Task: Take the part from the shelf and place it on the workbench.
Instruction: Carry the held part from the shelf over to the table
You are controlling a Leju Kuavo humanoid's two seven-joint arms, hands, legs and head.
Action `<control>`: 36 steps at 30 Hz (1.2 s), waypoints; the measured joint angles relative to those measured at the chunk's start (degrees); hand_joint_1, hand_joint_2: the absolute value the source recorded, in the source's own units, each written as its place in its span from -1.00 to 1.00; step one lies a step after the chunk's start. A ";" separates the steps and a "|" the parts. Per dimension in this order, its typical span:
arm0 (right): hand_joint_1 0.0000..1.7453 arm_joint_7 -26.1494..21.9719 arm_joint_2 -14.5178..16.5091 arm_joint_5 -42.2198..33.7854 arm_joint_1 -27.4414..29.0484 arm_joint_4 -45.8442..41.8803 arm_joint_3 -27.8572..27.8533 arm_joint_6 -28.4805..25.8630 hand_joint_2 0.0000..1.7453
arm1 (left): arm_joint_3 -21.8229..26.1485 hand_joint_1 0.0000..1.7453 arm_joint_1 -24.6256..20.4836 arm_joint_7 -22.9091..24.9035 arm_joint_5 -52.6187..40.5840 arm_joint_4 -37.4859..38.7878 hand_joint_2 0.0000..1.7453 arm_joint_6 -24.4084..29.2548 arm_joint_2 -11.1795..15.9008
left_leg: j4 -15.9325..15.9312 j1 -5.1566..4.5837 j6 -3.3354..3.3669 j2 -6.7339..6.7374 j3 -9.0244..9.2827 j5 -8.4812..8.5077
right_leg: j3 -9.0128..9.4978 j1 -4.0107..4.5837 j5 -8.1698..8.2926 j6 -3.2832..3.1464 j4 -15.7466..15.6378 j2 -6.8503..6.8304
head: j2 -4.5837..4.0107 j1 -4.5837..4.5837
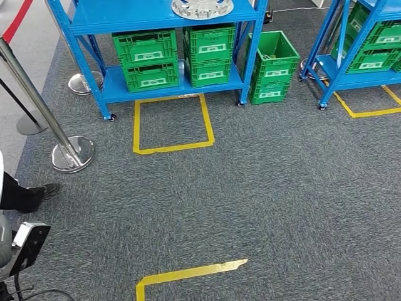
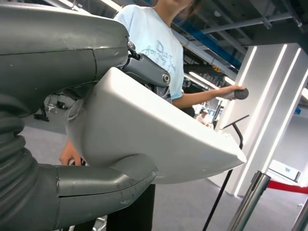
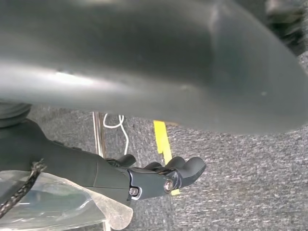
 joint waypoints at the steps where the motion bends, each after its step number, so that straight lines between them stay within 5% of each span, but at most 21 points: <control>1: -1.00 -0.05 -0.01 0.00 -0.03 0.01 0.08 0.00 -1.00 | 0.01 0.68 0.01 0.01 0.16 0.00 1.00 -0.03 -0.07 | 0.13 0.02 -0.19 -0.01 -0.07 0.08 | 2.34 -0.16 1.94 0.06 -4.50 0.01 | 0.00 0.01; 3: -1.00 -0.17 -0.01 0.00 -0.10 0.02 0.19 0.00 -1.00 | 0.07 0.68 0.02 0.08 0.48 0.00 1.00 -0.20 -0.13 | 0.62 -0.16 -0.75 -0.07 -0.42 0.18 | 5.78 -0.26 3.99 -0.24 -11.47 0.12 | 0.00 -0.05; 7: -1.00 -0.22 0.00 0.00 0.01 0.02 0.31 0.02 -1.00 | 0.36 0.68 0.06 0.17 0.91 0.00 1.00 -0.50 -0.23 | 1.22 -0.10 -2.07 -0.14 -1.10 0.28 | 5.86 -0.08 4.56 -2.01 -12.83 0.15 | 0.00 -0.06; 10: -1.00 -0.21 0.01 0.01 -0.03 0.02 0.51 0.16 -1.00 | 0.86 0.68 0.11 0.17 1.00 0.01 1.00 -0.71 -0.25 | 8.06 0.06 -2.78 -0.25 -3.81 -4.86 | 5.68 -0.16 5.36 -3.21 -12.96 -0.06 | 0.00 -0.38; 12: -1.00 -0.21 0.01 0.02 0.00 0.02 0.76 0.39 -1.00 | 1.32 0.68 0.20 0.12 1.02 0.08 1.00 -0.86 -0.26 | 15.76 0.06 -3.01 -0.26 -6.61 -8.66 | 5.10 0.03 5.68 -3.46 -12.82 -0.11 | 0.00 -0.43; 13: -1.00 -0.25 0.01 0.03 0.00 0.02 0.91 0.50 -1.00 | 1.56 0.68 0.25 0.01 1.03 0.13 1.00 -0.90 -0.26 | 17.77 0.05 -2.99 -0.26 -7.14 -9.13 | 4.87 0.14 5.75 -3.48 -12.70 -0.11 | 0.00 -0.44; 15: -1.00 -0.48 0.04 0.05 -0.03 0.02 1.16 0.70 -1.00 | 2.15 0.68 0.27 -0.47 1.08 0.20 1.00 -1.01 -0.26 | 14.88 0.03 -2.69 -0.26 -5.05 -6.78 | 4.64 0.30 5.78 -3.44 -12.38 -0.06 | 0.00 -0.43; 17: -1.00 -0.89 0.10 0.07 -0.09 0.02 1.39 0.78 -1.00 | 2.85 0.68 0.20 -1.14 1.23 0.22 1.00 -1.09 -0.27 | 6.96 -0.10 -2.15 -0.30 -0.89 -3.30 | 4.50 0.50 5.70 -3.30 -12.04 0.03 | 0.00 -0.43; 19: -1.00 -1.34 0.14 0.07 -0.13 0.02 1.62 0.72 -1.00 | 3.51 0.68 0.08 -1.78 1.46 0.24 1.00 -1.16 -0.32 | 2.11 -0.23 -1.81 -0.34 1.13 -2.20 | 3.98 0.79 5.62 -3.17 -11.59 0.10 | 0.00 -0.36; 22: -1.00 -2.07 0.14 0.06 -0.13 0.02 1.80 0.64 -1.00 | 4.46 0.68 0.15 -2.37 1.64 0.26 1.00 -1.48 -0.62 | 1.34 -0.39 -1.85 -0.38 0.92 -2.26 | 3.36 0.85 5.70 -3.29 -11.31 0.07 | 0.00 -0.27; 29: -1.00 -3.08 0.14 0.02 -0.16 0.04 2.05 0.67 -1.00 | 5.99 0.68 0.12 -3.03 1.75 0.26 1.00 -2.07 -1.14 | 1.39 -0.74 -1.25 -0.39 0.61 -1.95 | 3.28 0.50 6.39 -2.29 -11.86 0.08 | 0.00 -0.30; 36: -1.00 -3.26 0.14 -0.01 -0.16 0.04 2.09 0.58 -1.00 | 6.76 0.68 0.09 -3.10 1.70 0.26 1.00 -2.20 -1.45 | 1.42 -0.76 -1.03 -0.39 0.49 -1.78 | 3.14 0.40 6.61 -1.95 -11.90 0.07 | 0.00 -0.32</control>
